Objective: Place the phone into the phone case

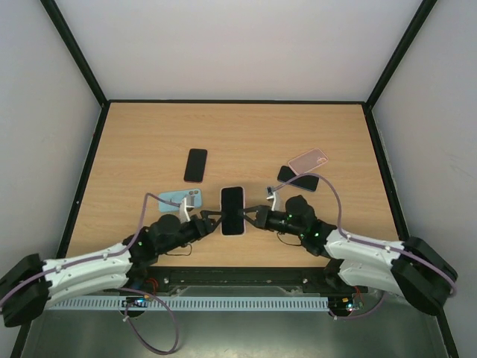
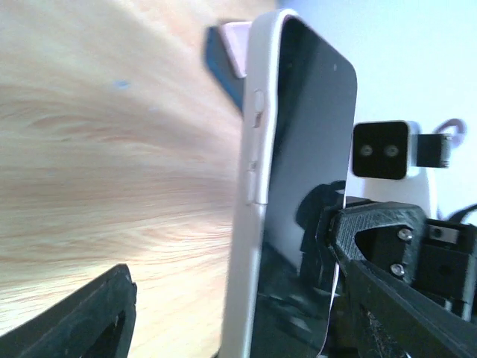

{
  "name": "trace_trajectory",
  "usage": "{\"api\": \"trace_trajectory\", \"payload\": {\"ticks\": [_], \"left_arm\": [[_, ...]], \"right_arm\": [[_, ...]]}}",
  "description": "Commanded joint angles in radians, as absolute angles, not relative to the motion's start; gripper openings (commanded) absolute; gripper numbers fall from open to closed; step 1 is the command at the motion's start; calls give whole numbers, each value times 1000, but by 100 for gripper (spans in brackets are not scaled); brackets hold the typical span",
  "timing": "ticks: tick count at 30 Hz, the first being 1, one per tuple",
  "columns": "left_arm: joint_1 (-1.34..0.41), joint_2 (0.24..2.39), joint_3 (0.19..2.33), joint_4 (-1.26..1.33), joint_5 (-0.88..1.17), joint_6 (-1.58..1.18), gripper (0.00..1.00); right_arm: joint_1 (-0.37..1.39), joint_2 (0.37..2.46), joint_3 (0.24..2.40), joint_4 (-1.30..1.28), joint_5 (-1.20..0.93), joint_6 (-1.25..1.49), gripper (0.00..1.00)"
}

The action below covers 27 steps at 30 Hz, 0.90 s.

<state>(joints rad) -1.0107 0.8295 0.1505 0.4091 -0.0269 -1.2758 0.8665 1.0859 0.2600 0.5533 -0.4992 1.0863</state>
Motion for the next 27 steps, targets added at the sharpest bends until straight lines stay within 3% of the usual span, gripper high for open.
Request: {"api": "trace_trajectory", "payload": {"ticks": [1, 9, 16, 19, 21, 27], "left_arm": [[-1008, 667, 129, 400, 21, -1189, 76], [-1008, 611, 142, 507, 162, -1100, 61], [-1008, 713, 104, 711, 229, -1134, 30], [-1008, 727, 104, 739, 252, -1120, 10], [-1008, 719, 97, 741, 254, -1117, 3], [-1008, 661, 70, 726, 322, -1088, 2]], "right_arm": [[871, 949, 266, 728, -580, 1120, 2], [871, 869, 303, 716, -612, 1138, 2], [870, 880, 299, 718, -629, 1147, 2], [871, 878, 299, 695, -638, 1132, 4], [871, 869, 306, 656, -648, 1112, 8], [870, 801, 287, 600, -636, 1100, 34]]}}
